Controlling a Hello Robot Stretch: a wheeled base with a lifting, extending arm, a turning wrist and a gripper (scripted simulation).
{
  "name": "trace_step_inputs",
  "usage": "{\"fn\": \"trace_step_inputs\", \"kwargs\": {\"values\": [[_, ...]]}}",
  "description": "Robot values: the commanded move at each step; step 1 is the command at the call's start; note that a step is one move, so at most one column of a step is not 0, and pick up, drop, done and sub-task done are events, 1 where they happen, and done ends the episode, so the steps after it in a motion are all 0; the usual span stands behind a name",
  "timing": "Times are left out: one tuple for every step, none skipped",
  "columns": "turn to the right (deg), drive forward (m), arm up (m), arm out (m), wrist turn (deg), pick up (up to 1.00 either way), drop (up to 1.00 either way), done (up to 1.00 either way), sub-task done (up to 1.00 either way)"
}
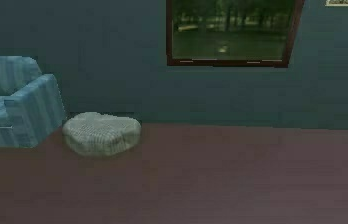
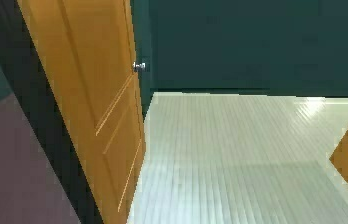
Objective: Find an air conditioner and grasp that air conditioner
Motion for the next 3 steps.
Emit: {"fn": "trace_step_inputs", "kwargs": {"values": [[21.0, 0.0, 0.0, 0.0, 0.0, 0.0, 0.0, 0.0, 0.0], [0.0, 1.0, 0.0, 0.0, 0.0, 0.0, 0.0, 0.0, 0.0], [3.0, 0.0, 0.0, 0.0, 0.0, 0.0, 0.0, 0.0, 0.0]]}}
